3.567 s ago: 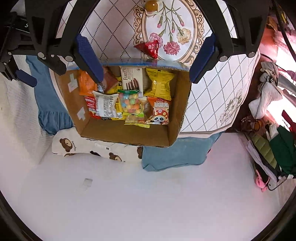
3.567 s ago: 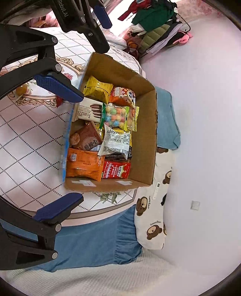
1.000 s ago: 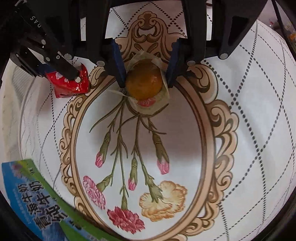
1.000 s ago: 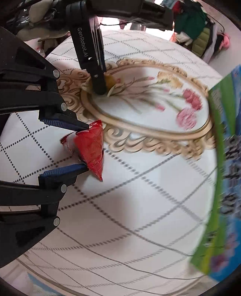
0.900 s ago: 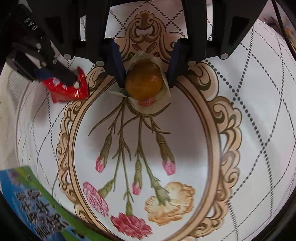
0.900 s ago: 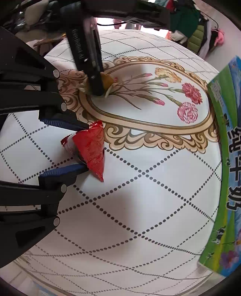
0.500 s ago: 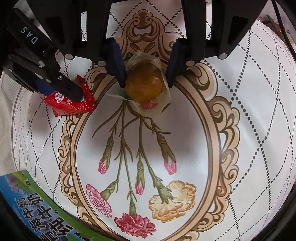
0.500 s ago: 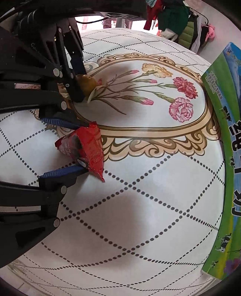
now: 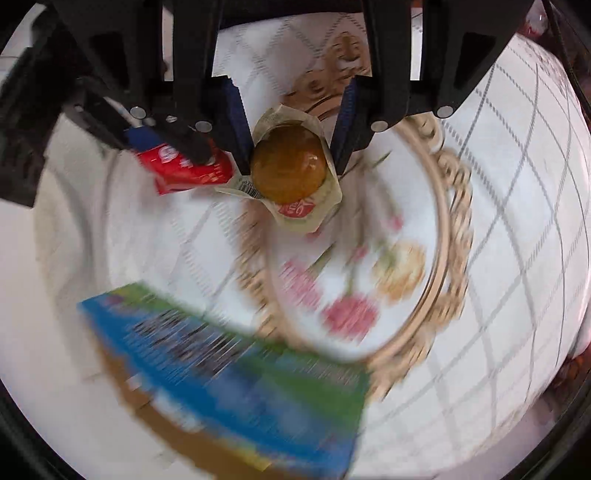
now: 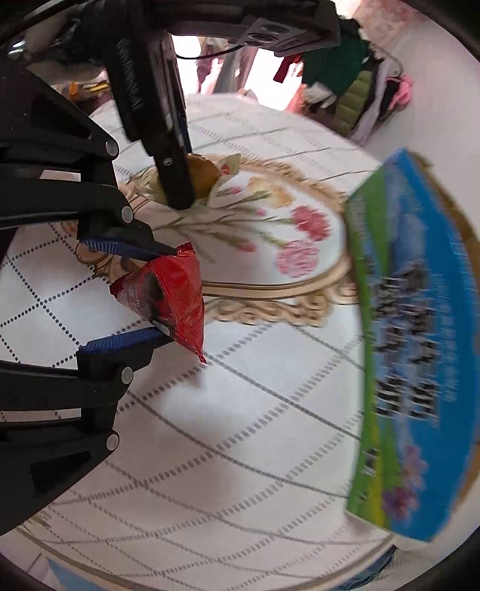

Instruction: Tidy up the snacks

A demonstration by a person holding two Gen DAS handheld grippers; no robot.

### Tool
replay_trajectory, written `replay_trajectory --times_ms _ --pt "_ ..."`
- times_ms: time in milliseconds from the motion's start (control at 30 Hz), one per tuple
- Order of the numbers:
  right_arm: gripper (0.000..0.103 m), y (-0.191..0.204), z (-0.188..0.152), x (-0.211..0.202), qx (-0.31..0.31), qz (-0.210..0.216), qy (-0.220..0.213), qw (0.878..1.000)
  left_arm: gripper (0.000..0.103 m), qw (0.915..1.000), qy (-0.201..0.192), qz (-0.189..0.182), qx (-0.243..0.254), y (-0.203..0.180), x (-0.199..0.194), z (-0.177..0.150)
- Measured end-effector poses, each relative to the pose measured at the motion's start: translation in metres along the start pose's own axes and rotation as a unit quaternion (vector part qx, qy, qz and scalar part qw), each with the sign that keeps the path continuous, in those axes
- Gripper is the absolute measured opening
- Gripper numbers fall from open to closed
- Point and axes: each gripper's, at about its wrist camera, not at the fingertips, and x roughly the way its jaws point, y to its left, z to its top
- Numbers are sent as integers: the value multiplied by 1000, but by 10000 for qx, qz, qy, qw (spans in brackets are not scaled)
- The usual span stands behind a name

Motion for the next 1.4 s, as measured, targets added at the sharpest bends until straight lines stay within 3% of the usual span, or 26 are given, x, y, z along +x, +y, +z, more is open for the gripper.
replay_trajectory --times_ms 167,300,400,533,667,900,933,1000,1033,1067,1133,1400 --pt "38 -11 50 -55 94 59 -630 9980 39 9977 -416 -327 430 -41 -41 58" --pt "38 -27 102 -100 25 -119 -1180 9929 39 9956 -611 -200 687 -72 -53 112" --pt "38 -38 139 -107 -8 -287 -1238 9919 39 9958 -546 -26 737 -75 -39 150" --pt "38 -59 177 -99 40 -402 -949 9947 39 9972 -199 237 682 -67 -16 182" --pt "39 -77 201 -69 142 -447 -308 9984 39 9977 207 437 476 -53 13 199" --pt "44 -96 211 -39 349 -444 545 9969 40 9960 665 503 333 -42 38 203" --pt "50 -98 211 -37 370 -490 604 9963 40 9955 737 533 281 -40 40 202" --pt "83 -102 214 -32 392 -632 620 9953 41 9947 807 599 204 -38 40 201" --pt "86 -102 214 -33 377 -692 604 9951 54 9946 746 671 248 -38 39 202" --pt "88 -103 216 -33 364 -752 618 9946 73 9924 792 892 287 -40 37 202" --pt "95 -104 218 -32 360 -910 652 9931 91 9908 657 1123 372 -42 32 203" --pt "98 -100 224 -39 257 -1407 450 9887 96 9894 355 1352 385 -41 18 202"
